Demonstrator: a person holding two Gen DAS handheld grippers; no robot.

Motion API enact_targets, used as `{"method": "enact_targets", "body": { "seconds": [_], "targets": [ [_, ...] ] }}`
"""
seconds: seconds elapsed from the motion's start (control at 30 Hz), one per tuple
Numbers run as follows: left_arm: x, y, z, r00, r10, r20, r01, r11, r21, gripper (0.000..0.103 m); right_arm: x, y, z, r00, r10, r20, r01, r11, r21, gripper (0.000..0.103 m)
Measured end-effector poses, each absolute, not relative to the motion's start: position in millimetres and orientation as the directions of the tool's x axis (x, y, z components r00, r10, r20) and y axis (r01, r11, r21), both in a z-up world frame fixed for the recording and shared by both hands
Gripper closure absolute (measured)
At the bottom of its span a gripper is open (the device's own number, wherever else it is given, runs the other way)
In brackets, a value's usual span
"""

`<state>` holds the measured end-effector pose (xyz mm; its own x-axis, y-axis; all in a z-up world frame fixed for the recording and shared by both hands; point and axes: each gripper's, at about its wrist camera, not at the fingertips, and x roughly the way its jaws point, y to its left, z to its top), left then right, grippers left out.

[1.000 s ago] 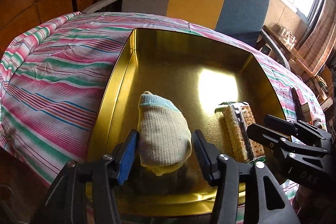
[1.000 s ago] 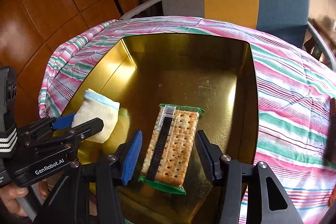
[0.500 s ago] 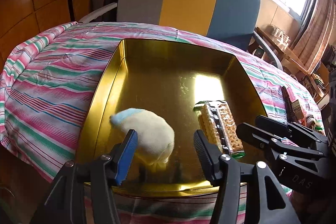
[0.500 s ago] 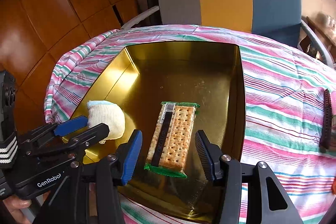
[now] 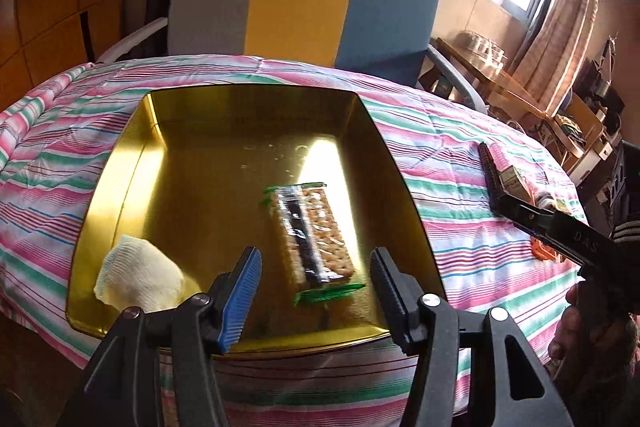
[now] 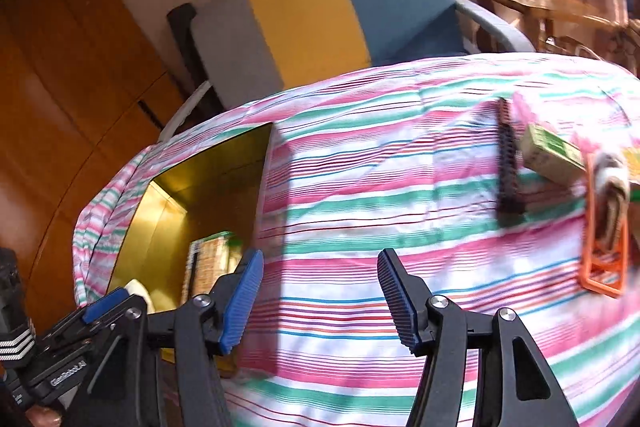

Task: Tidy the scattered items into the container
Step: 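Grasp the brown-and-white rolled sock with the right tool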

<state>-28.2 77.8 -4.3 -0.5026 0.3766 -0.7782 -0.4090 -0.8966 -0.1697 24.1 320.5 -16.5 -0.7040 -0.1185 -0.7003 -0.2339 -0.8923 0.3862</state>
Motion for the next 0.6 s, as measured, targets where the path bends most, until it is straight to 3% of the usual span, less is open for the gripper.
{"method": "enact_targets", "body": {
  "seconds": [0.3, 0.6],
  "targets": [
    [-9, 127, -15, -0.409, 0.422, -0.809, -0.526, -0.834, -0.169, 0.045, 82, 445, -28, -0.700, 0.119, -0.704, -0.508, -0.776, 0.374, 0.040],
    [-1, 147, -28, -0.355, 0.417, -0.836, -0.565, -0.809, -0.164, 0.045, 47, 496, -42, -0.641, 0.202, -0.740, -0.548, -0.796, 0.257, 0.041]
  ]
}}
